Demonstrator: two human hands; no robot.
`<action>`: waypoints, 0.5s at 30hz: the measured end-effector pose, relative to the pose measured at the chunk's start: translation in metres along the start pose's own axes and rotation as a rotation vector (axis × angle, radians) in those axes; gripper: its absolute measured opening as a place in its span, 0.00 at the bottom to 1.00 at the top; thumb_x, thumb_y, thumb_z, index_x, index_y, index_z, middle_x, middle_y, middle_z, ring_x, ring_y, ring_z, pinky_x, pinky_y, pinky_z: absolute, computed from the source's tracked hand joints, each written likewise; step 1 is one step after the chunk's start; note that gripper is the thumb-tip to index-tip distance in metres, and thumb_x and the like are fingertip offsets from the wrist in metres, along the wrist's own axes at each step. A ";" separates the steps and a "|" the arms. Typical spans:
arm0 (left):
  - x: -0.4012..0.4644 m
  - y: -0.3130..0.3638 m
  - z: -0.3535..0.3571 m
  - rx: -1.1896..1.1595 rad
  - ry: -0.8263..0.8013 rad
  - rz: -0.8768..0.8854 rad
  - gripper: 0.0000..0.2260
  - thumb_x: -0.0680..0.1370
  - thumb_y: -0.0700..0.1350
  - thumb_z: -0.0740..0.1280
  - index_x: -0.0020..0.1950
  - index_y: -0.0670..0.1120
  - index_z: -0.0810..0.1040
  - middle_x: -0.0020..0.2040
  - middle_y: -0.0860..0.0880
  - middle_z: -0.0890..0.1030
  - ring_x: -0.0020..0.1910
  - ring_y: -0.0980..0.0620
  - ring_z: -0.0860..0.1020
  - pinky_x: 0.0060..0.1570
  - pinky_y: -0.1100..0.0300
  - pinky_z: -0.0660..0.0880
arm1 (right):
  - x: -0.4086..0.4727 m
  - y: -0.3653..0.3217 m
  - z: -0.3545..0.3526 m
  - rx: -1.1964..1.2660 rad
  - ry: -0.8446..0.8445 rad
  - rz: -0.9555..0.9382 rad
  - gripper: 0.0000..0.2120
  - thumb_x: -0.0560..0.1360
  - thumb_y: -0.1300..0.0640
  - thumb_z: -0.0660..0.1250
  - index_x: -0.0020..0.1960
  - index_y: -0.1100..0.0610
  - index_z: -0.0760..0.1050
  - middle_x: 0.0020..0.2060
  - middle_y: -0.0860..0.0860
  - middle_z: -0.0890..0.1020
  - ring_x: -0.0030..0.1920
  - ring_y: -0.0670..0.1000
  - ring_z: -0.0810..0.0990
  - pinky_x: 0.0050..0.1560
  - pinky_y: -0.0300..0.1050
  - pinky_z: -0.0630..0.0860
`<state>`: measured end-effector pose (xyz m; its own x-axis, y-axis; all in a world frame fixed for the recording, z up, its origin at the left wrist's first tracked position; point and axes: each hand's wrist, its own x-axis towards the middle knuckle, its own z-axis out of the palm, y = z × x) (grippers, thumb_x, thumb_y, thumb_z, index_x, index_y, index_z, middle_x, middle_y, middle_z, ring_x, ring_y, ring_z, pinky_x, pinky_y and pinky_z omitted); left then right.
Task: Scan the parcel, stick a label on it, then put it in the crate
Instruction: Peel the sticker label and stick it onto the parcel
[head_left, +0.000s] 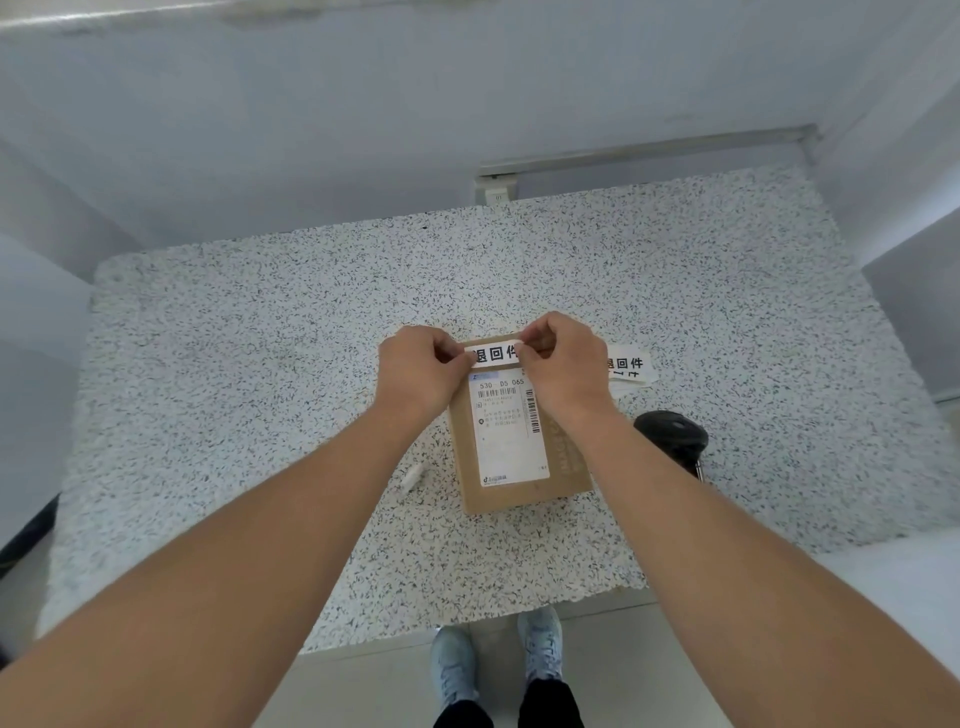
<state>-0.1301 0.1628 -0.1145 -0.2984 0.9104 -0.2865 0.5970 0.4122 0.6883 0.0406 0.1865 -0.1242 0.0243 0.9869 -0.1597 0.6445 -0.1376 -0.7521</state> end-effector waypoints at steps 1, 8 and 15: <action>0.001 0.000 0.001 0.001 0.006 -0.003 0.04 0.76 0.46 0.76 0.42 0.49 0.85 0.37 0.55 0.83 0.37 0.59 0.79 0.34 0.68 0.71 | 0.000 0.001 0.000 -0.008 -0.001 -0.006 0.03 0.78 0.60 0.75 0.48 0.53 0.81 0.41 0.44 0.84 0.44 0.43 0.82 0.45 0.34 0.77; 0.001 0.002 0.007 -0.003 0.021 -0.018 0.04 0.75 0.46 0.76 0.42 0.48 0.85 0.37 0.55 0.83 0.37 0.59 0.80 0.34 0.68 0.73 | 0.005 0.005 0.004 -0.079 0.005 -0.043 0.04 0.78 0.59 0.74 0.47 0.52 0.81 0.41 0.43 0.84 0.45 0.46 0.83 0.49 0.43 0.81; 0.005 0.003 0.009 0.015 0.028 -0.046 0.03 0.74 0.45 0.76 0.41 0.48 0.86 0.37 0.54 0.84 0.38 0.58 0.82 0.33 0.68 0.72 | 0.005 0.004 0.010 -0.157 0.027 -0.098 0.03 0.78 0.58 0.74 0.48 0.52 0.81 0.43 0.46 0.84 0.46 0.50 0.82 0.52 0.51 0.81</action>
<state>-0.1229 0.1685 -0.1203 -0.3464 0.8893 -0.2987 0.5929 0.4543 0.6649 0.0360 0.1897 -0.1346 -0.0253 0.9971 -0.0713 0.7558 -0.0276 -0.6542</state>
